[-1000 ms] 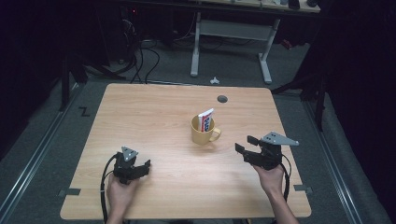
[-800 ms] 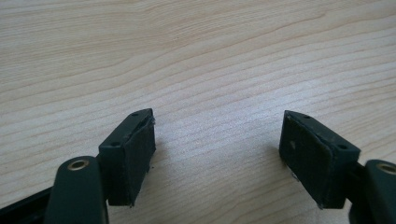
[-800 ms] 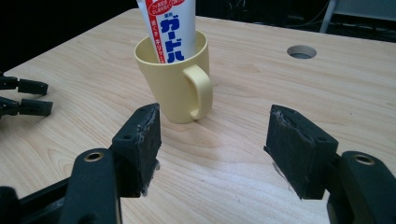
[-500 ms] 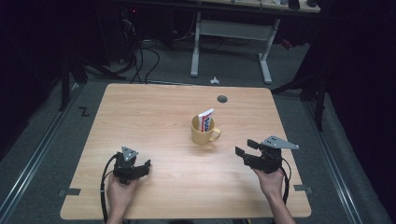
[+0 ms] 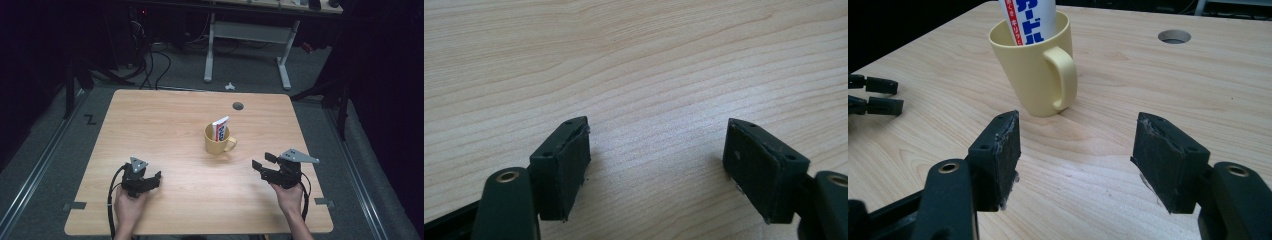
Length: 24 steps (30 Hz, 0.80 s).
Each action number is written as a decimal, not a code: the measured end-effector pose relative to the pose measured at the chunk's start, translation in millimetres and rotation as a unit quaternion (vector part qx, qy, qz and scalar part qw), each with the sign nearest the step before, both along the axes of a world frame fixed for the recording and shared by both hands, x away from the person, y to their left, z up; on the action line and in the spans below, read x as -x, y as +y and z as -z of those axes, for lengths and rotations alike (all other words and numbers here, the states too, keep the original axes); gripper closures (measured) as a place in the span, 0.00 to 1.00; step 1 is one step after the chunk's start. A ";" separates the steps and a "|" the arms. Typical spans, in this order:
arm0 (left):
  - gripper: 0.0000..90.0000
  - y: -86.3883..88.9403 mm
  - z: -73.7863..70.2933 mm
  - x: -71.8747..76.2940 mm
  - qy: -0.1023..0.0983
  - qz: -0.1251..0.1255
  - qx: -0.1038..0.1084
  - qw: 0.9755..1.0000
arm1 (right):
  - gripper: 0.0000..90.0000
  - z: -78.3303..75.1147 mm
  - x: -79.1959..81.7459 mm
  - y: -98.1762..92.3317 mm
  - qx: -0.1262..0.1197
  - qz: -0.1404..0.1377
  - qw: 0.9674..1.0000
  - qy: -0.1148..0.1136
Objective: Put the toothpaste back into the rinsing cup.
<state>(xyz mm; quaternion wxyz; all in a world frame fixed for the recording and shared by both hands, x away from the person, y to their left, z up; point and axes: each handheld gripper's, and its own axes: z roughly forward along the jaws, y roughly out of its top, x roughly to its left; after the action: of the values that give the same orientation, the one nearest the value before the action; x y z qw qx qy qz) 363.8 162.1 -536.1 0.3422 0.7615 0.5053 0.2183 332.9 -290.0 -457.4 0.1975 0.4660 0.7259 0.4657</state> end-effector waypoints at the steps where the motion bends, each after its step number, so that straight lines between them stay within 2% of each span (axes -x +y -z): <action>1: 0.30 0.0 0.0 0.0 0.000 0.000 0.000 1.000 | 0.40 0.8 0.3 -0.1 0.000 0.001 1.000 0.002; 24: 0.30 -0.1 0.0 0.1 0.000 0.000 0.000 1.000 | 0.40 14.2 -1.3 -0.2 0.013 0.011 1.000 0.013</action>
<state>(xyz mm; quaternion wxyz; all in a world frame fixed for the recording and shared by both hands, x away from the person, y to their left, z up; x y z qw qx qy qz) 363.8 162.0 -536.1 0.3422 0.7615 0.5054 0.2183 334.2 -290.3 -471.6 0.1995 0.4771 0.7294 0.4478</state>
